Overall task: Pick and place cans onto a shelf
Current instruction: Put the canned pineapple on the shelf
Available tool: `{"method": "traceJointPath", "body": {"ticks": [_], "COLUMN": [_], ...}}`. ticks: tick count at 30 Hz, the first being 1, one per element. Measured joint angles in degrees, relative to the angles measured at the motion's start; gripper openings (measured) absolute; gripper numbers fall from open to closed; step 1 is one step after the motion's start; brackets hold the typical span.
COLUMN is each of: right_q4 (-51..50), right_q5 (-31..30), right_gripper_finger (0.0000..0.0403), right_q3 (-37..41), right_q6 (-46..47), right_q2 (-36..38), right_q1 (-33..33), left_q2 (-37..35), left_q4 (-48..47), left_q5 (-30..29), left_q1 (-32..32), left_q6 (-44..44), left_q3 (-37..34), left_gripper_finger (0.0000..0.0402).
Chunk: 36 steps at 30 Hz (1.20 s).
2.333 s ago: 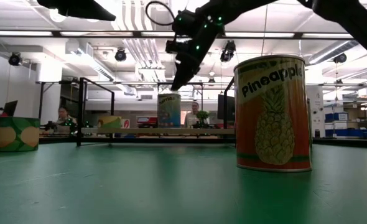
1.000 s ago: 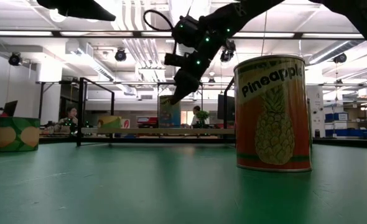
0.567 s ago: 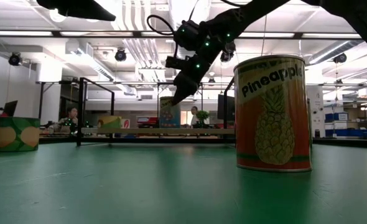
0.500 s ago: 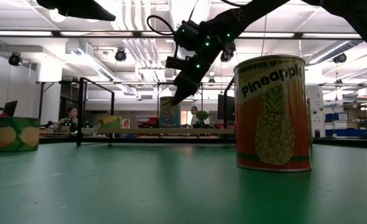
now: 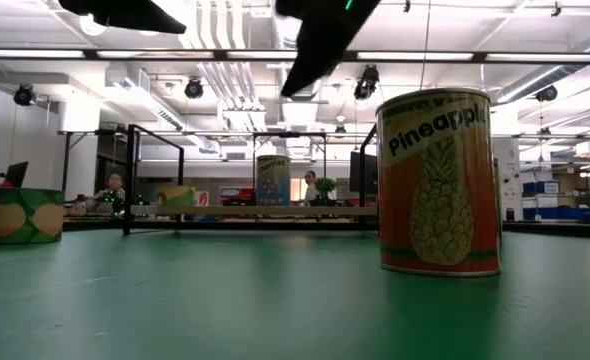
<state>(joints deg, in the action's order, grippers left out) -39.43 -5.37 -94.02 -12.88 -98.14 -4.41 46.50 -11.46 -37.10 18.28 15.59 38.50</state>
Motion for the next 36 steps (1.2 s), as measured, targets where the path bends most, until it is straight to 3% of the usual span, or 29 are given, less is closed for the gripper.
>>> {"method": "traceJointPath", "body": {"ticks": [14,21,26,36], "right_q4": [-0.61,3.07,3.12,0.21], "right_q5": [0.79,-2.42,-1.9,-2.02], "right_gripper_finger": [0.0012,0.0031,0.0099,0.0296], "right_q3": [16.67,22.08,22.0,21.53], "right_q6": [22.4,30.58,32.49,32.97], "right_q2": [10.65,11.73,11.73,10.69], "right_q1": [21.64,27.58,27.91,31.37], "left_q2": [0.52,1.54,2.07,2.09], "left_q4": [2.91,5.41,6.23,6.34], "left_q5": [0.12,0.2,0.2,0.11], "left_q1": [0.0,0.0,0.0,0.0], "left_q6": [-3.25,-4.54,-4.57,-6.09], "left_q3": [0.0,0.0,0.0,0.0], "left_gripper_finger": [0.0,0.0,0.0,0.0]}}
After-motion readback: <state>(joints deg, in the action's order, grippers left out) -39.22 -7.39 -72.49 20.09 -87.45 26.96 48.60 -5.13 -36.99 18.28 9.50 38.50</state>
